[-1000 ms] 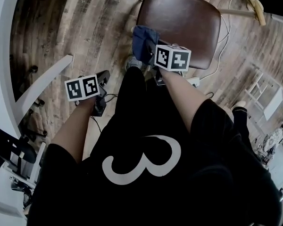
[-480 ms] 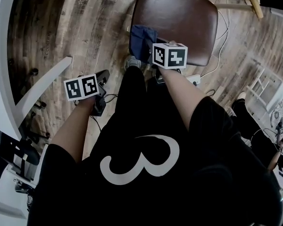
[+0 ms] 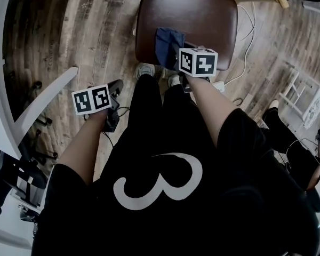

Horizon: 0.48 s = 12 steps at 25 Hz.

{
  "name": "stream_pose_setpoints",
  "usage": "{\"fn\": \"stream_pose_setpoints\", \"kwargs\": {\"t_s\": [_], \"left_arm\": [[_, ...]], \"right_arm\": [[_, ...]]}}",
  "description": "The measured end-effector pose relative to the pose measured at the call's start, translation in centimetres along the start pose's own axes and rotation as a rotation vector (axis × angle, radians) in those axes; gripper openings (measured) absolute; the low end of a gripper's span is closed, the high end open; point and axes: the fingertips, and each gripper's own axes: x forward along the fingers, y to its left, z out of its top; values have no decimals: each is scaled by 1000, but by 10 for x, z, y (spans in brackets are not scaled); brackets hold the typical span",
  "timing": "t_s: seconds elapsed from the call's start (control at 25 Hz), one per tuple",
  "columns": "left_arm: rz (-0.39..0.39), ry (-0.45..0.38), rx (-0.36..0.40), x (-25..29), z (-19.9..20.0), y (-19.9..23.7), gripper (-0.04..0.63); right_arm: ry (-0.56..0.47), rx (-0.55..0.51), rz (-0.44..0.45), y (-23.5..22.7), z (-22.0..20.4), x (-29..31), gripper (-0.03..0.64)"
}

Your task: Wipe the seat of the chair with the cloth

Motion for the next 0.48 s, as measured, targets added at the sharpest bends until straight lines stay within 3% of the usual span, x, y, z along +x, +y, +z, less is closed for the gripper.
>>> {"fn": "stream_pose_setpoints", "kwargs": {"t_s": [0.24, 0.48], "left_arm": [[6, 16, 16, 11, -11, -17, 12], [8, 29, 41, 25, -20, -44, 12]], "right_arm": [[-12, -36, -29, -31, -3, -16, 55], [-24, 3, -59, -72, -8, -35, 55]]}}
